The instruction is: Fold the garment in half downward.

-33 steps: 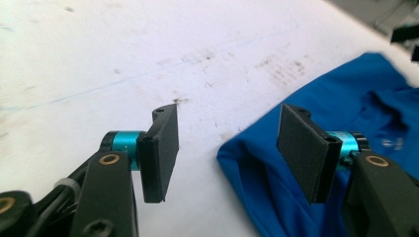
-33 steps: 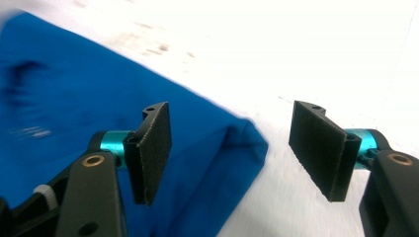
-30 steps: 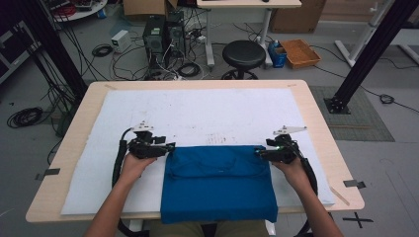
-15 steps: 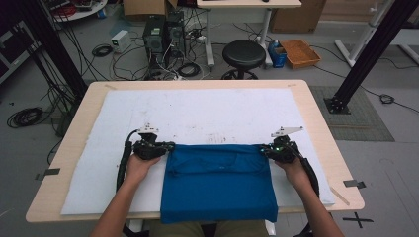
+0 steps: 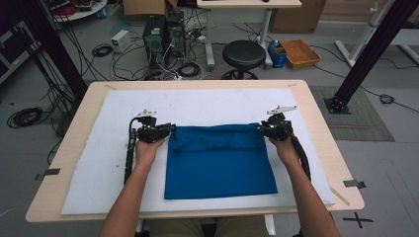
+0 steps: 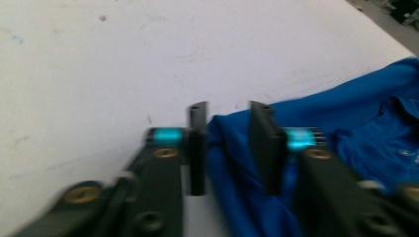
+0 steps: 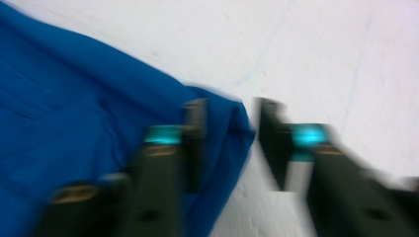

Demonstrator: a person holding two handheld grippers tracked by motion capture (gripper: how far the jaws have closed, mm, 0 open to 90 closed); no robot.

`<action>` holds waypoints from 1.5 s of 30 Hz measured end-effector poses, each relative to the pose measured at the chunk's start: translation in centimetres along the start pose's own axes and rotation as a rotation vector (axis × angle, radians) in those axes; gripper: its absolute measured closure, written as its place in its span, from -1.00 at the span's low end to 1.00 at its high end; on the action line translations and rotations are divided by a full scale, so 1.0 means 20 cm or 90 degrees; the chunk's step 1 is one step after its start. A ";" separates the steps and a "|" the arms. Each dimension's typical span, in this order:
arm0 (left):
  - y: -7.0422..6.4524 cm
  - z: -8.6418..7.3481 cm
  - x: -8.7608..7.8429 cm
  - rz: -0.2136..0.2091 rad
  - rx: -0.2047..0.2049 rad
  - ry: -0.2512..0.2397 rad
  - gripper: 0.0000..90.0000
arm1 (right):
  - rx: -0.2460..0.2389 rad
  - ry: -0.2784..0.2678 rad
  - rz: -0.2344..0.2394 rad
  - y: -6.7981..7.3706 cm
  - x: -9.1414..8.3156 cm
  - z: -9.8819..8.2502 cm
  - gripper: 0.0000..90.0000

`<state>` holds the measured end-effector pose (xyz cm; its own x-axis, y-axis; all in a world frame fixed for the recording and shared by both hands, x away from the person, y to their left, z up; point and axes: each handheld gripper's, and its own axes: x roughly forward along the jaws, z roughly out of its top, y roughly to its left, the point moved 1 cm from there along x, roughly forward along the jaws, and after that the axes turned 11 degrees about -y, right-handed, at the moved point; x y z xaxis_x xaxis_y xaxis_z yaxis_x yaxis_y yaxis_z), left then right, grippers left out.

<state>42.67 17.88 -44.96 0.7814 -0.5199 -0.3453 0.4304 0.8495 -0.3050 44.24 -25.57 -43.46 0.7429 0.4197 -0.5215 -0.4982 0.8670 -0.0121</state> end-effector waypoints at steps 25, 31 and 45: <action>-0.12 -0.11 -0.25 -0.103 0.029 0.021 0.19 | -0.006 -0.010 0.092 0.09 -0.31 -0.24 0.32; -0.18 -0.14 -0.15 -0.086 0.039 0.090 0.20 | -0.049 0.025 0.089 0.16 -0.26 -0.25 0.48; -0.20 -0.14 -0.26 -0.096 0.075 0.052 0.92 | -0.056 -0.039 0.114 0.17 -0.36 -0.25 0.96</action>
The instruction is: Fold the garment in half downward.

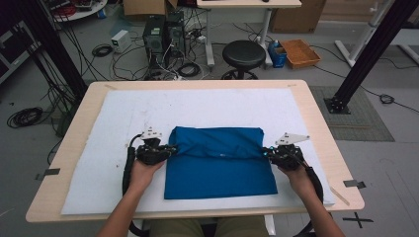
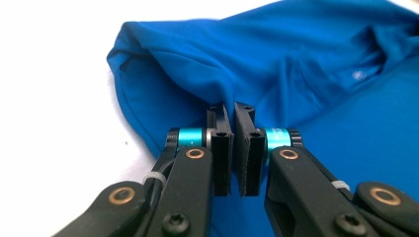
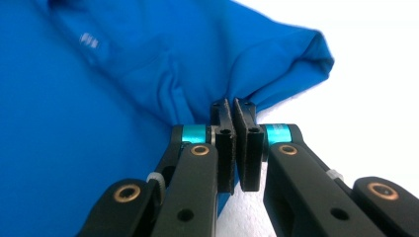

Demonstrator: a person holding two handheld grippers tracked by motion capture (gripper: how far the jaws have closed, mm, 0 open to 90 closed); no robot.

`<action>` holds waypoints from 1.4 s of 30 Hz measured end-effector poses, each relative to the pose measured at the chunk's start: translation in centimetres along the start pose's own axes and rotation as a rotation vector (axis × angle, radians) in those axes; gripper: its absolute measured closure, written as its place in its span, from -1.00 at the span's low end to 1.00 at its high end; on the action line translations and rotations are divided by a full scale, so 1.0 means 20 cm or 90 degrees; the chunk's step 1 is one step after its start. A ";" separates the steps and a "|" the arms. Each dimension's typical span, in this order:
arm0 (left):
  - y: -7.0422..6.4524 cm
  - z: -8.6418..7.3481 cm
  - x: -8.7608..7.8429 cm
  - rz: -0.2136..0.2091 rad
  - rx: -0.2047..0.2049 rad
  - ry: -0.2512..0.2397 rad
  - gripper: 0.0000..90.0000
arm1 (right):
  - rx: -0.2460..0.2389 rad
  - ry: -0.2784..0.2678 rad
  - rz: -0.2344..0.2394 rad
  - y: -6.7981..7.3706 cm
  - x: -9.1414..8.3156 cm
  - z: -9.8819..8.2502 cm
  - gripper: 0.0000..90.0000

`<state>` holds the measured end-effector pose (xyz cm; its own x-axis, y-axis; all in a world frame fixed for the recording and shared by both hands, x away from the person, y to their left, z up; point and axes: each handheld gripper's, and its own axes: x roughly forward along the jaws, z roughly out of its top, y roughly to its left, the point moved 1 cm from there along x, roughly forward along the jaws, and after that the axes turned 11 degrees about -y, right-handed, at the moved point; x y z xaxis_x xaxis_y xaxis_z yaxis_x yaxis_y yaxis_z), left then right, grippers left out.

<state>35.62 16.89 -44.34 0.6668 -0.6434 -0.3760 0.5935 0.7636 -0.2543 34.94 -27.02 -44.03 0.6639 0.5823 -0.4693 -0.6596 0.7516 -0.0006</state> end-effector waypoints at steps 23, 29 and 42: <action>-0.01 -0.13 -0.17 -0.044 -0.035 0.014 0.39 | 0.074 -0.015 -0.022 0.01 -0.17 -0.03 0.36; -0.04 -0.15 -0.14 -0.026 0.003 0.045 0.59 | 0.064 0.042 0.036 0.09 -0.12 -0.07 0.56; -0.06 -0.15 -0.16 -0.022 -0.003 0.013 0.27 | 0.080 0.019 0.004 0.08 -0.16 -0.07 0.62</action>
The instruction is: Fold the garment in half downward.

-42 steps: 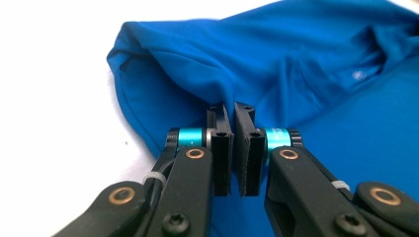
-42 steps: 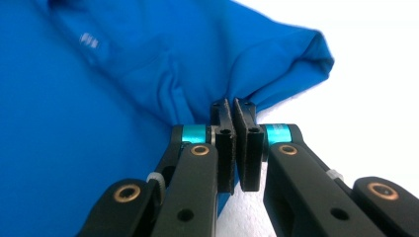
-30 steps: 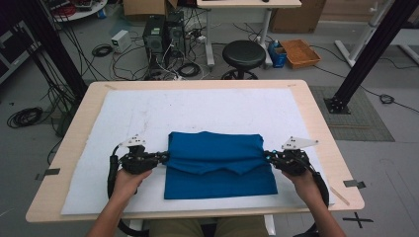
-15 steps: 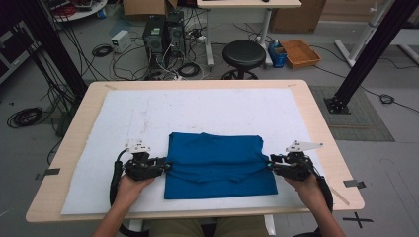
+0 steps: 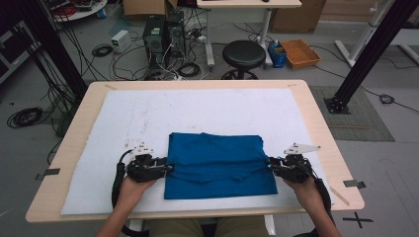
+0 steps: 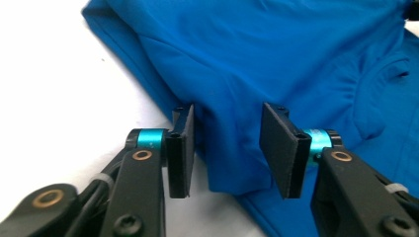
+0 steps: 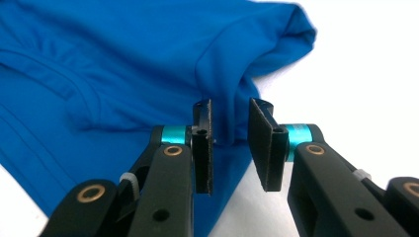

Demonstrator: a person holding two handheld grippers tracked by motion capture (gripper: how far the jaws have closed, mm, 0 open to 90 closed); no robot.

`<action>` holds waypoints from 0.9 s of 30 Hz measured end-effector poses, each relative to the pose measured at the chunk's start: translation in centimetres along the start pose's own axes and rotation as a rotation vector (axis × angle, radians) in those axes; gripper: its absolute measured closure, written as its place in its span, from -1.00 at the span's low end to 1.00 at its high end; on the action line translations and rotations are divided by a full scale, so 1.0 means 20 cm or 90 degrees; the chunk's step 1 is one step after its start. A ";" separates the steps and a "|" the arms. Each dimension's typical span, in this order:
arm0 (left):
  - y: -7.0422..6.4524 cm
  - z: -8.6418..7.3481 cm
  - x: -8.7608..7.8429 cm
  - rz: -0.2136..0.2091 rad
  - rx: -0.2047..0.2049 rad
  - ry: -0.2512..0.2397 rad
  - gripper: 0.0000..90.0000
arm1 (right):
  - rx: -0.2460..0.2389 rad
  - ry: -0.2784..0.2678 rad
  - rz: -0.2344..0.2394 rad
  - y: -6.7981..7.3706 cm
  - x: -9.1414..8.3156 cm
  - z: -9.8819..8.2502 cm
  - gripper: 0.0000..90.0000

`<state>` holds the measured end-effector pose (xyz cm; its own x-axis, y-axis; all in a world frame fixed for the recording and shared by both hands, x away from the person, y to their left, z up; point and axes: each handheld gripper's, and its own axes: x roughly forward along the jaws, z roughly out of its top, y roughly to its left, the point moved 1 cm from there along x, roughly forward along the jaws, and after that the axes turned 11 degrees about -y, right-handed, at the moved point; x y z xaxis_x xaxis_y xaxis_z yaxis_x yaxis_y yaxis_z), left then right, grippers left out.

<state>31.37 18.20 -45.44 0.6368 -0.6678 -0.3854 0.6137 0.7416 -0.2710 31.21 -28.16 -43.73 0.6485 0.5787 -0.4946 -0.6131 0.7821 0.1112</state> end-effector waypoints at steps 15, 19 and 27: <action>-0.06 -0.01 0.02 0.005 0.062 0.020 0.89 | -0.077 0.048 0.006 0.09 0.09 -0.01 0.99; -0.05 0.01 -0.01 -0.018 0.034 -0.013 0.90 | -0.070 0.005 0.009 0.08 0.02 0.01 0.99; -0.07 0.04 -0.07 -0.076 -0.001 -0.044 0.90 | -0.040 -0.030 0.031 0.06 -0.08 0.03 1.00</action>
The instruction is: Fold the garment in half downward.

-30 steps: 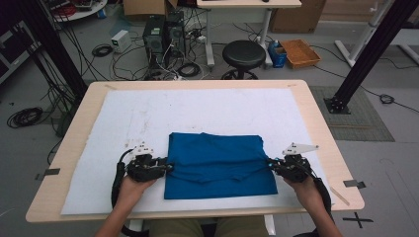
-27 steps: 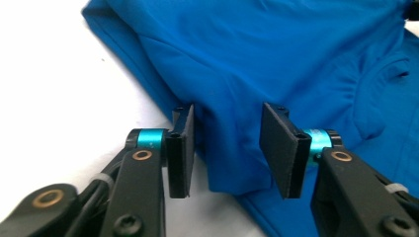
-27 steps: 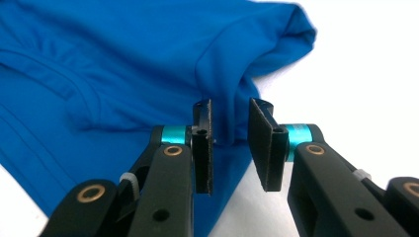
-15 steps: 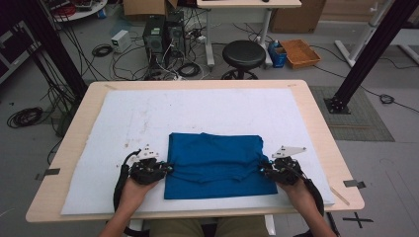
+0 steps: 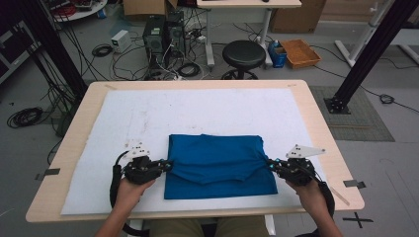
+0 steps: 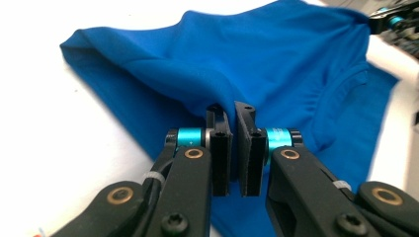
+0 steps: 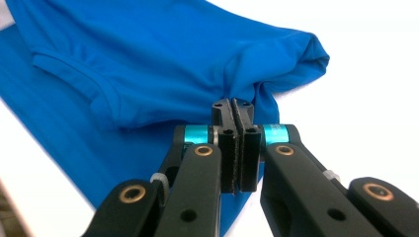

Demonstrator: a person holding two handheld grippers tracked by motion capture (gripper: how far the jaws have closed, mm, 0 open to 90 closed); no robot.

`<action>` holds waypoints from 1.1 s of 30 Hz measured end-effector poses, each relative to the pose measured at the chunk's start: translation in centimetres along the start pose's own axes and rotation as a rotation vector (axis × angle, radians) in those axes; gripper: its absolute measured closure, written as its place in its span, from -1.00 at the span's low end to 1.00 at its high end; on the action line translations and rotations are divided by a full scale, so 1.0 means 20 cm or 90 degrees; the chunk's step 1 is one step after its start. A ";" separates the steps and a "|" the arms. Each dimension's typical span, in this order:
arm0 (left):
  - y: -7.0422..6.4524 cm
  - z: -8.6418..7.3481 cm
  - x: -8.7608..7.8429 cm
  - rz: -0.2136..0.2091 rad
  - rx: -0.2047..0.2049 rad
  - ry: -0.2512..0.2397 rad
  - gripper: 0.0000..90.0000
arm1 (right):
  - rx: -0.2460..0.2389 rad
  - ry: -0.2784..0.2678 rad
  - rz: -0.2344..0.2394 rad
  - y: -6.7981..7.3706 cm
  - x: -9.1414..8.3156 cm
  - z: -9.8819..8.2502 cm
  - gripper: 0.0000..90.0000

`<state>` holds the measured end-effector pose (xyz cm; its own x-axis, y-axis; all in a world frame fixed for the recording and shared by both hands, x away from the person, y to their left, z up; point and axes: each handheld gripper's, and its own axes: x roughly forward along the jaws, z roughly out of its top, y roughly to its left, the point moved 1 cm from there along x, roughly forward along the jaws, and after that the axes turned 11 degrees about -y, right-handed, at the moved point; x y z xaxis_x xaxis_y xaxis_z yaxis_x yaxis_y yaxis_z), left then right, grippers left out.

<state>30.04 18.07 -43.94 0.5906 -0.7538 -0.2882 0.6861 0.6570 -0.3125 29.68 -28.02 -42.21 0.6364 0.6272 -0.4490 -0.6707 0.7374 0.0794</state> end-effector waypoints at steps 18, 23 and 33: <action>-0.07 -0.14 -0.07 -0.043 -0.020 0.146 0.90 | 0.033 0.128 0.027 0.06 -0.13 -0.19 1.00; -0.05 -0.08 -0.09 0.013 -0.001 0.113 0.22 | 0.076 0.104 0.027 0.03 -0.15 -0.15 0.49; 0.15 0.18 0.15 0.160 0.043 0.021 -0.01 | 0.090 -0.001 -0.092 -0.19 0.11 0.10 -0.07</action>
<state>35.41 17.76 -42.55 0.7327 -0.5654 -0.3787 0.5472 0.8203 -0.1660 34.30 -28.91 -41.75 0.7229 0.5131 -0.4628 -0.5125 0.8474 0.1389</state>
